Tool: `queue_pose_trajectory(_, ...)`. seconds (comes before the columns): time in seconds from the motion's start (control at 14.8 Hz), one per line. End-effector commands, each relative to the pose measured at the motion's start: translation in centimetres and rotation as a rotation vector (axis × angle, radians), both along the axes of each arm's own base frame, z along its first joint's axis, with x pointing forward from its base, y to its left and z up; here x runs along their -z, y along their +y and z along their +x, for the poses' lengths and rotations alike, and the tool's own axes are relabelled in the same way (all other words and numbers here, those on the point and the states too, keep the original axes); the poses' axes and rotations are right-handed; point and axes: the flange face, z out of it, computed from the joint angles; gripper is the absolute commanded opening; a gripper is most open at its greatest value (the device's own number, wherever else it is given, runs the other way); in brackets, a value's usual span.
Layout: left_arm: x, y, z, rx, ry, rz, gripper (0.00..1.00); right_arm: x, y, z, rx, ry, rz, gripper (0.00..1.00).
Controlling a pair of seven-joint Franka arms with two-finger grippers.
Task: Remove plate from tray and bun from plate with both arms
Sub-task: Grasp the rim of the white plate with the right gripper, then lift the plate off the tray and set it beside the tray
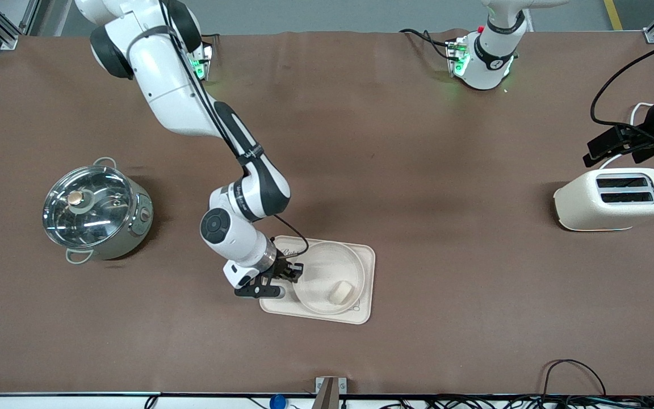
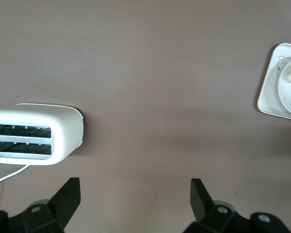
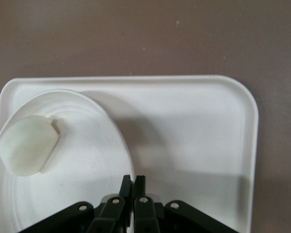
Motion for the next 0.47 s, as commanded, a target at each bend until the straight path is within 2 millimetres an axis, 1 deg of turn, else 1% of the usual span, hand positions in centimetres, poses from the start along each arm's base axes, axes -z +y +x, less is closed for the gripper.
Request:
queue_pose_trajectory(0.0, -0.5, 0.2, 0.0, 0.014, 0.003, 0.020, 1.00, -5.3, -1.3, -3.5, -0.017, 0.041, 0.019, 0.01)
queue_pose_trajectory(0.07, -0.5, 0.0, 0.0, 0.017, 0.003, 0.020, 1.00, -5.8, -1.7, -5.2, -0.005, 0.011, 0.018, 0.01)
queue_pose_trajectory(0.2, -0.6, 0.1, 0.0, 0.016, 0.002, 0.018, 1.00, -5.9, 0.3, -11.1, -0.026, -0.039, 0.029, 0.01)
queue_pose_trajectory(0.34, -0.5, 0.2, 0.1, 0.014, 0.004, 0.017, 1.00, -5.1, 1.6, -16.8, -0.029, -0.093, 0.042, 0.01)
queue_pose_trajectory(0.41, -0.5, 0.2, 0.1, 0.016, 0.003, 0.017, 1.00, -4.0, 2.2, -19.6, -0.022, -0.114, 0.051, 0.01)
